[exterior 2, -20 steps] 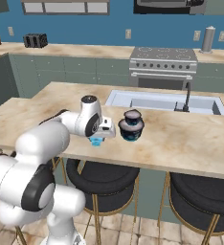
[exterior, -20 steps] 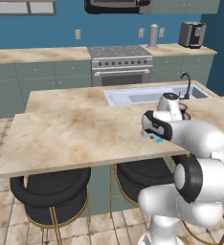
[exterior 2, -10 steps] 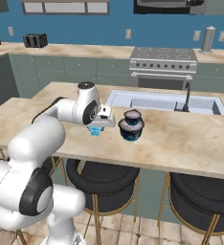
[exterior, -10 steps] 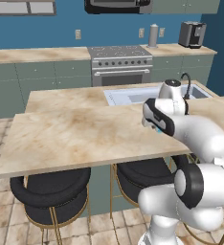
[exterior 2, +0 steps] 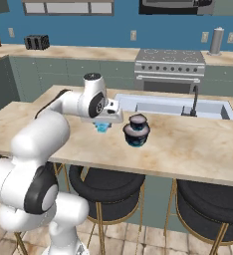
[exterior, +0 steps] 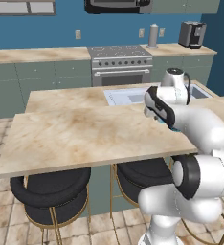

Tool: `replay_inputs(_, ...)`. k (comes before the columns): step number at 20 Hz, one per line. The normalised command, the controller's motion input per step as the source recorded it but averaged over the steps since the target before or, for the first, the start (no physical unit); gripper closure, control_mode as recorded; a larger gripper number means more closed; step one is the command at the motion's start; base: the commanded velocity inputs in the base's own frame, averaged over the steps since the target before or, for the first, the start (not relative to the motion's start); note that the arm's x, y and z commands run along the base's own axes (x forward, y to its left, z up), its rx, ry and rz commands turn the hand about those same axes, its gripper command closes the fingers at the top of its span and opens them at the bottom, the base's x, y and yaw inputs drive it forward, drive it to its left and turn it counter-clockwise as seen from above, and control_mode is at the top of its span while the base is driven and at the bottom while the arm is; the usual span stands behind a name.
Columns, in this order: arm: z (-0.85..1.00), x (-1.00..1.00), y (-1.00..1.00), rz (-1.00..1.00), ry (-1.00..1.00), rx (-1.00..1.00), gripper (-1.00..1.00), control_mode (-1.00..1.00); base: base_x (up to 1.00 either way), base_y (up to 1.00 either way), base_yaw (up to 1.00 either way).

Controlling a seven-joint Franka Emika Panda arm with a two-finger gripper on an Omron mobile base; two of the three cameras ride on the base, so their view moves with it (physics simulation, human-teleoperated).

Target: Stack the yogurt containers by placing the smaller containers on top of the larger containers.

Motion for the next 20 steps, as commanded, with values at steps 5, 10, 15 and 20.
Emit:
replay_inputs(5, 0.39, 0.23, -0.19, -0.03, 0.08, 0.00, 1.00, -1.00, 0.00, 0.00, 0.00)
replay_inputs(10, 0.57, 0.20, -0.05, -0.06, 0.08, 0.00, 1.00, -1.00, 0.00, 0.00, 0.00)
replay_inputs(15, 0.40, 0.08, -0.09, -0.03, 0.05, 0.00, 1.00, -1.00, 0.00, 0.00, 0.00)
replay_inputs(20, 0.00, 0.03, -0.02, 0.00, 0.00, 0.00, 1.00, -1.00, 0.00, 0.00, 0.00)
